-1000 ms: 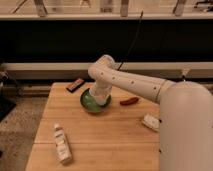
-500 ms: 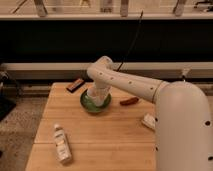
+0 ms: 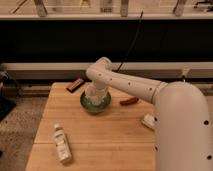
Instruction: Place the ceramic cup in the ceramic bowl
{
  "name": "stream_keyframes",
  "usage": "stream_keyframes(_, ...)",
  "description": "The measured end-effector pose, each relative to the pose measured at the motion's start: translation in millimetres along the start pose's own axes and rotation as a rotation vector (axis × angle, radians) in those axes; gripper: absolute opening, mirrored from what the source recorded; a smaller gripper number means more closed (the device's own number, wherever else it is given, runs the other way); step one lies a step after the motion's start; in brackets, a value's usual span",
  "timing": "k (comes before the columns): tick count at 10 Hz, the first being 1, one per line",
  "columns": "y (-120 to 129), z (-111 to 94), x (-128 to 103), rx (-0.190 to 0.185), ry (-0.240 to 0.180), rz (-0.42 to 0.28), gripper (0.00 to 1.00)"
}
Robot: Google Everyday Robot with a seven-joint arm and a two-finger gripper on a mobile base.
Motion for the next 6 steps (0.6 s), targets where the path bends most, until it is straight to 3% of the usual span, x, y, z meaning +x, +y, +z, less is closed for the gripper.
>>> stream_keyframes(2, -1.3, -0.4, 0.2, 0.006, -0.001, 0.003, 0.8)
stream_keyframes(6, -3.4, -6.1, 2.4, 0.016, -0.001, 0.007, 0.8)
